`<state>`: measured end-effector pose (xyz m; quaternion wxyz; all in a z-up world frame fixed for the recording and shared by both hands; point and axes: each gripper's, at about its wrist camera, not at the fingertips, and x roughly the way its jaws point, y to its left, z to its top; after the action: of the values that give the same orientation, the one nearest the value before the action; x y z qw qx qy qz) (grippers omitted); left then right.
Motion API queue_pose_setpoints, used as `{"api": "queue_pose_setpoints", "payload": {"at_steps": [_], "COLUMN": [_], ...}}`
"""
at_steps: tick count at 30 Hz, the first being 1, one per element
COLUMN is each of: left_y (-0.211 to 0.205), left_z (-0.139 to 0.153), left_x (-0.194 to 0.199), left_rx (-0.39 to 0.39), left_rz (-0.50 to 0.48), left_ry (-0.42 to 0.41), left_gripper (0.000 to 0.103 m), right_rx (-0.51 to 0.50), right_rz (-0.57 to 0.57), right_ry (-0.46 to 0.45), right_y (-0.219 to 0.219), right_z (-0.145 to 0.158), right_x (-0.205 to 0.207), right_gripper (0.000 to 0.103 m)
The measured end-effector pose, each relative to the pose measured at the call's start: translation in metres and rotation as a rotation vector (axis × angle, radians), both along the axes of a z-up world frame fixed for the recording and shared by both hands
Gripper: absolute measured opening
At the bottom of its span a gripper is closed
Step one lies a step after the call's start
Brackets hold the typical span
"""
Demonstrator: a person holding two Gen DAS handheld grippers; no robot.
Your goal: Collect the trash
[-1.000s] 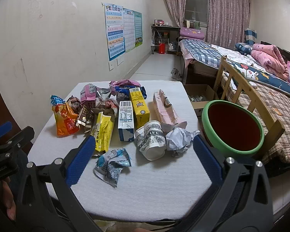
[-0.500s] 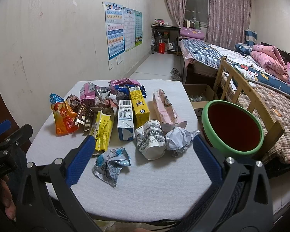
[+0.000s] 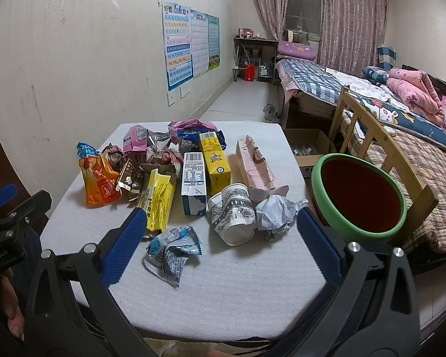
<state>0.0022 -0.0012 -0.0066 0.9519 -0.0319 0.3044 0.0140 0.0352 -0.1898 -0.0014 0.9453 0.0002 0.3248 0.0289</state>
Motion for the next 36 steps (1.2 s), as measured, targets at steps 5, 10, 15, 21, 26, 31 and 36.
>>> {"api": "queue_pose_setpoints", "payload": {"at_steps": [5, 10, 15, 21, 26, 31, 36], "left_y": [0.001, 0.001, 0.001, 0.003, 0.005, 0.007, 0.015], "left_z": [-0.001, -0.001, -0.001, -0.002, -0.007, -0.012, -0.015], "left_x": [0.000, 0.000, 0.000, -0.001, 0.003, 0.017, 0.036], "left_rx": [-0.001, -0.001, -0.001, -0.007, -0.023, -0.046, -0.077], "left_rz": [0.001, 0.001, 0.001, 0.003, 0.008, -0.001, 0.001], "left_ry": [0.002, 0.001, 0.003, 0.007, 0.030, 0.112, 0.180], "left_gripper": [0.095, 0.095, 0.095, 0.095, 0.095, 0.095, 0.095], "right_rx": [0.000, -0.001, 0.000, 0.013, 0.027, 0.027, 0.038], "right_rz": [0.001, 0.001, 0.005, -0.001, 0.012, 0.055, 0.068], "right_ry": [0.002, 0.003, 0.005, 0.015, 0.063, 0.139, 0.195], "right_y": [-0.001, 0.001, 0.000, -0.001, -0.001, 0.007, 0.002], "right_z": [-0.001, -0.001, -0.003, -0.005, -0.007, -0.015, -0.018], "right_x": [0.000, 0.000, 0.000, 0.003, 0.012, 0.024, 0.043], "right_gripper": [0.099, 0.099, 0.099, 0.099, 0.099, 0.099, 0.099]}}
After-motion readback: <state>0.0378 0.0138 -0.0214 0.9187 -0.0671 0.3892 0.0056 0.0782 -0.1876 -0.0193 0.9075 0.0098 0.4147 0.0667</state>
